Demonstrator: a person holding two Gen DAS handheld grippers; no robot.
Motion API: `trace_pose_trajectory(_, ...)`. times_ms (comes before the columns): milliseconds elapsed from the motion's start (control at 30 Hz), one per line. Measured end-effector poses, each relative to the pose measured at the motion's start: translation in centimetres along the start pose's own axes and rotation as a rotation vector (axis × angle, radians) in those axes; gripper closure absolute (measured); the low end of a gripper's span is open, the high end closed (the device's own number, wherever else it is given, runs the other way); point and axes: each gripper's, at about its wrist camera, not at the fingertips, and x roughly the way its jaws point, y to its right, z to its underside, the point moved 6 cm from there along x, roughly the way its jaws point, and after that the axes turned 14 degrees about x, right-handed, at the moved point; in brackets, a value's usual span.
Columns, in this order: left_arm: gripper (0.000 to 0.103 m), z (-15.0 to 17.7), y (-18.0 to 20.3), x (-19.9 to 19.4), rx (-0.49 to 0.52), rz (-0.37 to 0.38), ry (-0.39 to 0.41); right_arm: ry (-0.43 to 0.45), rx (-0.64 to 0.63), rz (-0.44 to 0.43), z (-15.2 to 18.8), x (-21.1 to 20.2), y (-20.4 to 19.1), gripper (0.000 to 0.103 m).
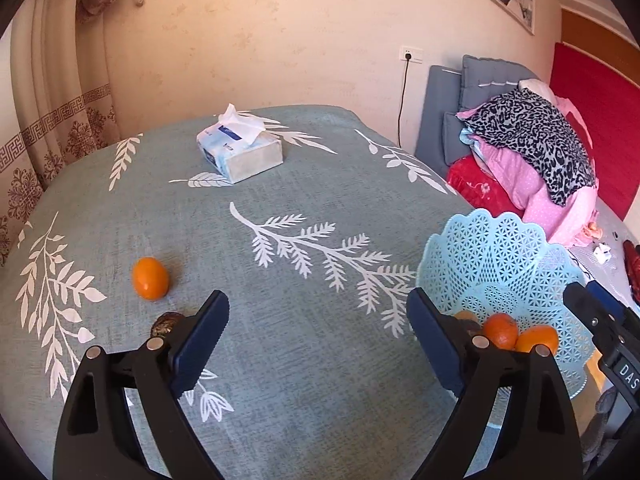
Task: Organize fruits
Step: 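Grasp the small tangerine with the left gripper while the right moves toward the other passion fruit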
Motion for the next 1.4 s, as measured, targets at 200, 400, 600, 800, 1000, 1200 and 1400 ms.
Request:
trace_pose_trajectory(200, 0.013, 0.7, -3.6, 0.3, -0.035, -0.060, -0.015, -0.013, -0.039, -0.023, 0.8, 0.1, -2.0, 0.029)
trace_pose_trajectory(400, 0.013, 1.5, -7.4, 0.9, -0.066, -0.123, -0.038, -0.031, -0.078, -0.048, 1.7, 0.3, -4.0, 0.028)
trace_pose_trajectory(600, 0.013, 2.2, -11.0, 1.9, -0.096, -0.177, -0.065, -0.056, -0.120, -0.079, 2.7, 0.7, -6.3, 0.028)
trace_pose_trajectory(800, 0.013, 3.0, -13.9, 3.9, -0.135, -0.173, -0.105, -0.076, -0.155, -0.105, 3.7, 1.0, -8.1, 0.028)
trace_pose_trajectory(1000, 0.026, 3.7, -15.6, 6.1, -0.144, -0.168, -0.144, -0.101, -0.181, -0.125, 4.7, 1.5, -9.6, 0.027)
trace_pose_trajectory(1200, 0.036, 4.5, -16.3, 8.1, -0.170, -0.141, -0.171, -0.125, -0.202, -0.143, 5.7, 2.0, -10.9, 0.027)
trace_pose_trajectory(1400, 0.051, 4.7, -16.2, 8.8, -0.177, -0.089, -0.158, -0.151, -0.230, -0.163, 6.6, 2.7, -12.7, 0.027)
